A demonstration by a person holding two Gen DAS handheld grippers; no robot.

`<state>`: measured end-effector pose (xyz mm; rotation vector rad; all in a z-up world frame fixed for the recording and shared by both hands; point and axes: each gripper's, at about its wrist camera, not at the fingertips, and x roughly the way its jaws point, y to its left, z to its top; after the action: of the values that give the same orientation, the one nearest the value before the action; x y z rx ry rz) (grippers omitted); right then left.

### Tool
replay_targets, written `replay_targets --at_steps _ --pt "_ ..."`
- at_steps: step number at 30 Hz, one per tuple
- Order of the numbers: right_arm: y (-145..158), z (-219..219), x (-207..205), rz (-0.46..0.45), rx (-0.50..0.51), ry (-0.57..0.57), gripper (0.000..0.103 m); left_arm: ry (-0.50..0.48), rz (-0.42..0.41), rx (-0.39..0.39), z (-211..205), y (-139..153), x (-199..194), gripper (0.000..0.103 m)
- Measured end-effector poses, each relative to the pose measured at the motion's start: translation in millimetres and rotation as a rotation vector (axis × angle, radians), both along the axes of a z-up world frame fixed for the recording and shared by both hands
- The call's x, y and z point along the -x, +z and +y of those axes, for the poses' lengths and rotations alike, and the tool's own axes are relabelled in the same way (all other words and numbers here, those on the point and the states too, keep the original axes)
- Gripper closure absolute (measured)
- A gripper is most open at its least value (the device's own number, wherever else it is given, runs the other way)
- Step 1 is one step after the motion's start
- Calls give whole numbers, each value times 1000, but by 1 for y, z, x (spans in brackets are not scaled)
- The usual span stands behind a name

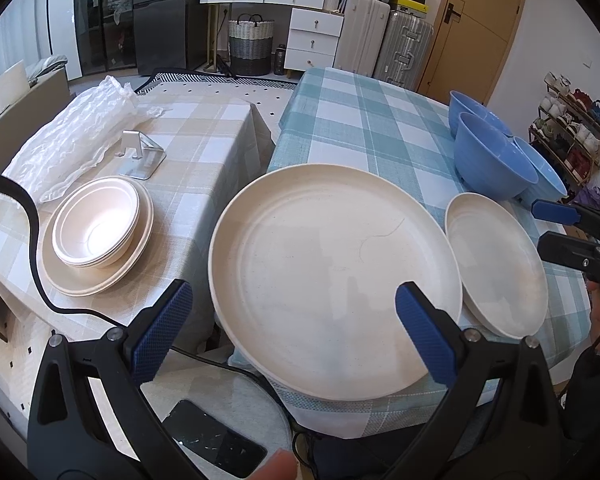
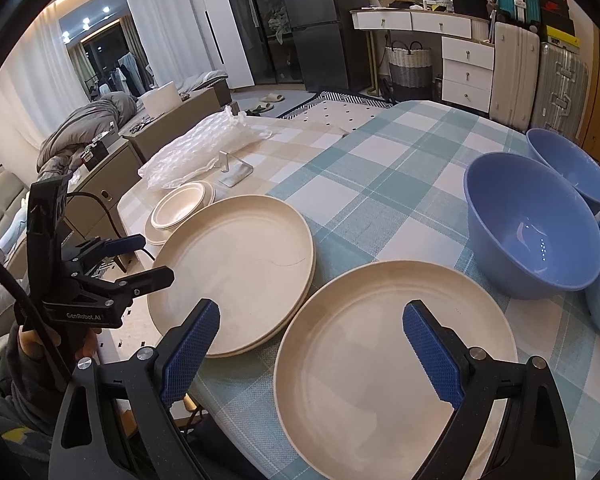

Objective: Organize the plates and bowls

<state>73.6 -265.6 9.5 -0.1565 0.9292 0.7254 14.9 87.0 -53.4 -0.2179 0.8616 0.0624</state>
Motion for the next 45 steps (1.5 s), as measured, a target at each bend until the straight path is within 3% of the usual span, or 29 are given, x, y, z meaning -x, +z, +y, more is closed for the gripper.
replay_targets --at_steps 7,19,25,28,34,38,43,45 --pt "-3 20 -14 -3 13 26 8 43 10 9 20 -7 -1 2" --pt "-27 51 -49 78 53 83 8 79 34 38 37 -27 -3 6" --pt "-38 68 -59 105 91 117 11 93 49 58 40 -37 -7 19" --pt "-44 80 -62 116 117 139 13 103 54 68 41 -41 -10 33" --pt "-57 97 -71 165 158 174 23 114 55 88 47 -46 -12 46" --pt "-68 102 -79 198 181 169 32 112 68 99 49 -51 -15 64" --pt "-78 105 -83 234 187 181 43 121 80 102 52 -56 -19 66" --pt "-81 107 -82 245 191 189 50 115 79 118 52 -57 -19 73"
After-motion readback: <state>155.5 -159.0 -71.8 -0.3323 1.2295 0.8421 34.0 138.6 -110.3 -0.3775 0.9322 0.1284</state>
